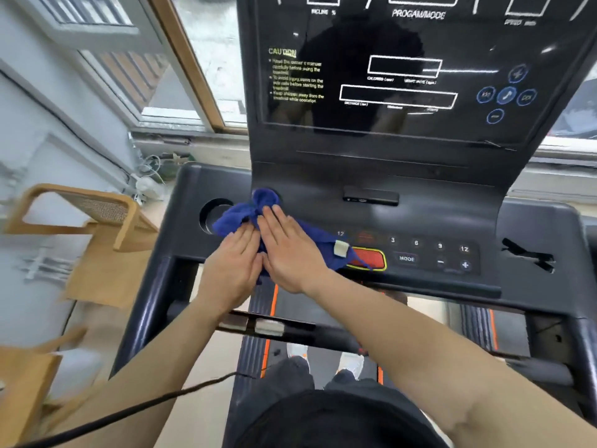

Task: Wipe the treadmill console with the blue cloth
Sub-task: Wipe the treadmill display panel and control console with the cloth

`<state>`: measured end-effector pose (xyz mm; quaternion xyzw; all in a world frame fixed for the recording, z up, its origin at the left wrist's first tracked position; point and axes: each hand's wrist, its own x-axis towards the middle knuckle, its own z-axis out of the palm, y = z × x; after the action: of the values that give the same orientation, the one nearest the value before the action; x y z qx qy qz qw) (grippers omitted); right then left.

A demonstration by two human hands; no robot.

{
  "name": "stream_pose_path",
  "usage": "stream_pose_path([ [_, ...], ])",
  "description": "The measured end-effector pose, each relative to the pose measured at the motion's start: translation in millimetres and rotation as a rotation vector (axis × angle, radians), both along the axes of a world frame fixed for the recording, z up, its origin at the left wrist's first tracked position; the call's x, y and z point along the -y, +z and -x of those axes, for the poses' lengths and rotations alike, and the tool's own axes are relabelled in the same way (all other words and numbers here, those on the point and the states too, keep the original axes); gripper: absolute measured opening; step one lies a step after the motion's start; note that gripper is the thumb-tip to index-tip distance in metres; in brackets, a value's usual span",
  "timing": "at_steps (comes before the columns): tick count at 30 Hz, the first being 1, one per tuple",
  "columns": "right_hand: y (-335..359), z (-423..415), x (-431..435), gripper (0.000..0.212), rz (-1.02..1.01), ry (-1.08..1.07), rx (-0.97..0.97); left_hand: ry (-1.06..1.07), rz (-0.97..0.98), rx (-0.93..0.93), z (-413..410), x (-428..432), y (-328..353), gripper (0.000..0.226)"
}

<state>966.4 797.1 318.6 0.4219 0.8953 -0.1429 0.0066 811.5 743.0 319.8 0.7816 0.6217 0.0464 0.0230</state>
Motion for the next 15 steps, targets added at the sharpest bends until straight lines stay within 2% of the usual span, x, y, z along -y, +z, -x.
stream_pose_path([
  [3, -3.1, 12.2, 4.9, 0.067, 0.014, 0.031, 0.037, 0.082, -0.011, -0.023, 2.3, 7.7, -1.4, 0.053],
  [6, 0.1, -16.8, 1.3, 0.069, -0.002, 0.040, 0.055, 0.061, 0.009, -0.058, -19.3, 2.3, -4.1, 0.054],
  [15, -2.3, -190.0, 3.4, 0.072, 0.013, -0.253, 0.056, -0.202, 0.125, 0.001, -167.3, -41.9, -0.8, 0.064],
])
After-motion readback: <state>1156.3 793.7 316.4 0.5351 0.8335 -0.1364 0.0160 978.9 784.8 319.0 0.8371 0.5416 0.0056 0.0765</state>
